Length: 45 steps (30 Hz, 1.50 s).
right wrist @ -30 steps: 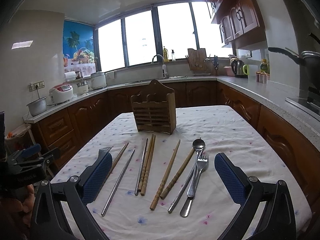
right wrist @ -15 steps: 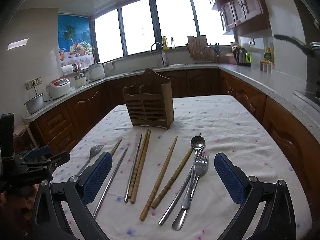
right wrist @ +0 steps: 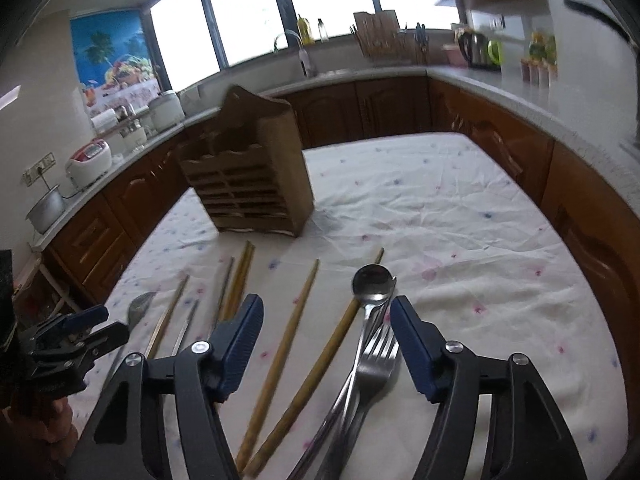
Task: Organize utensils
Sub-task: 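Grasp a steel chopstick with the left tool while the right tool grasps the steel spoon, then lift and carry the steel chopstick and spoon over the wooden holder with both tools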
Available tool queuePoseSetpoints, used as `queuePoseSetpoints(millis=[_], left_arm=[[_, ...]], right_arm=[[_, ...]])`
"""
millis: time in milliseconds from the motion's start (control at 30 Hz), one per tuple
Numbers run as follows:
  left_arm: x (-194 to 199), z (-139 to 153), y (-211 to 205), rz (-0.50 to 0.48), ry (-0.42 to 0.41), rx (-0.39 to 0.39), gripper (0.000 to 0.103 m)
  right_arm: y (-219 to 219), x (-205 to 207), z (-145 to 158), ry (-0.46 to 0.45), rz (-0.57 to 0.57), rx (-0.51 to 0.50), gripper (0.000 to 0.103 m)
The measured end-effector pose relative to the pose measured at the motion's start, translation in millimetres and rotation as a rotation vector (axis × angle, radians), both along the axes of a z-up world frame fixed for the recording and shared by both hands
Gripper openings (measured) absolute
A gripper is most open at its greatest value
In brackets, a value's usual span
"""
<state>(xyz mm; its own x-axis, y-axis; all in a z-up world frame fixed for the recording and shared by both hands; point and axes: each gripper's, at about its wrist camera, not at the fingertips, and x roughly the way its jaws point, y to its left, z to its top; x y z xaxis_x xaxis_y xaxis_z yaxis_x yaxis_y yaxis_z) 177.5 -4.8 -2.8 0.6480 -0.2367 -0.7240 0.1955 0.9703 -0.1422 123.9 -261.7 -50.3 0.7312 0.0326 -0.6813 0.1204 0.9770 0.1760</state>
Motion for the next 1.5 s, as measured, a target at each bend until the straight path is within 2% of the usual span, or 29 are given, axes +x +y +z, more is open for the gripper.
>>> queuePoseSetpoints(millis=[267,333,367,400,433,533,633,733,767,833,867,900,933,1200,1500], left_arm=[[35.9,-11.1,-9.5,-0.046,0.074,0.049,0.056],[44.8,-15.0,-14.9,-0.060,0.100,0.069,0.051],[49.5,-18.0,-20.3,-0.070,0.114,0.080,0.044],[53.1,-20.8,-23.7,-0.079,0.127,0.087,0.033],[59.3,-25.0,-28.6,-0.088,0.147,0.096,0.030],[69.8,-34.2,-35.0,-0.091,0.182,0.129,0.030],[78.3,-36.7,-43.5,-0.096,0.175,0.162,0.030],[80.5,-39.2,-48.7,-0.108,0.165,0.179,0.029],[80.2,-39.7,-49.9,-0.112,0.161,0.183,0.027],[78.6,-40.1,-50.2,-0.109,0.154,0.169,0.019],[77.7,-39.7,-48.5,-0.110,0.155,0.162,0.007],[77.3,-39.5,-47.0,-0.112,0.159,0.153,0.006],[77.6,-39.4,-44.9,-0.113,0.163,0.137,0.006],[66.3,-26.5,-36.6,-0.115,0.130,0.061,0.003],[32.5,23.1,-11.9,-0.112,0.013,-0.023,0.003]], right_arm=[[-31.7,35.8,-18.5,0.084,0.002,0.063,0.060],[-36.3,42.5,-23.8,0.108,0.009,0.068,0.058],[-37.0,45.4,-25.8,0.113,0.011,0.071,0.056],[-38.8,48.0,-28.9,0.125,0.016,0.078,0.054],[-40.4,49.9,-31.7,0.137,0.019,0.083,0.054],[-42.4,54.7,-37.5,0.159,0.031,0.085,0.050],[-42.5,58.4,-41.3,0.171,0.048,0.090,0.046],[-41.0,61.5,-41.4,0.174,0.060,0.079,0.037],[-40.9,61.8,-41.8,0.178,0.061,0.073,0.030],[-41.0,62.1,-41.9,0.174,0.065,0.063,0.029],[-41.3,61.6,-41.5,0.172,0.065,0.064,0.027],[-42.5,60.2,-40.4,0.164,0.062,0.071,0.011],[-44.1,58.8,-38.8,0.159,0.056,0.082,0.005],[-41.1,43.6,-14.8,0.099,0.055,0.091,0.004],[-28.2,25.9,29.5,0.000,0.068,0.065,0.004]])
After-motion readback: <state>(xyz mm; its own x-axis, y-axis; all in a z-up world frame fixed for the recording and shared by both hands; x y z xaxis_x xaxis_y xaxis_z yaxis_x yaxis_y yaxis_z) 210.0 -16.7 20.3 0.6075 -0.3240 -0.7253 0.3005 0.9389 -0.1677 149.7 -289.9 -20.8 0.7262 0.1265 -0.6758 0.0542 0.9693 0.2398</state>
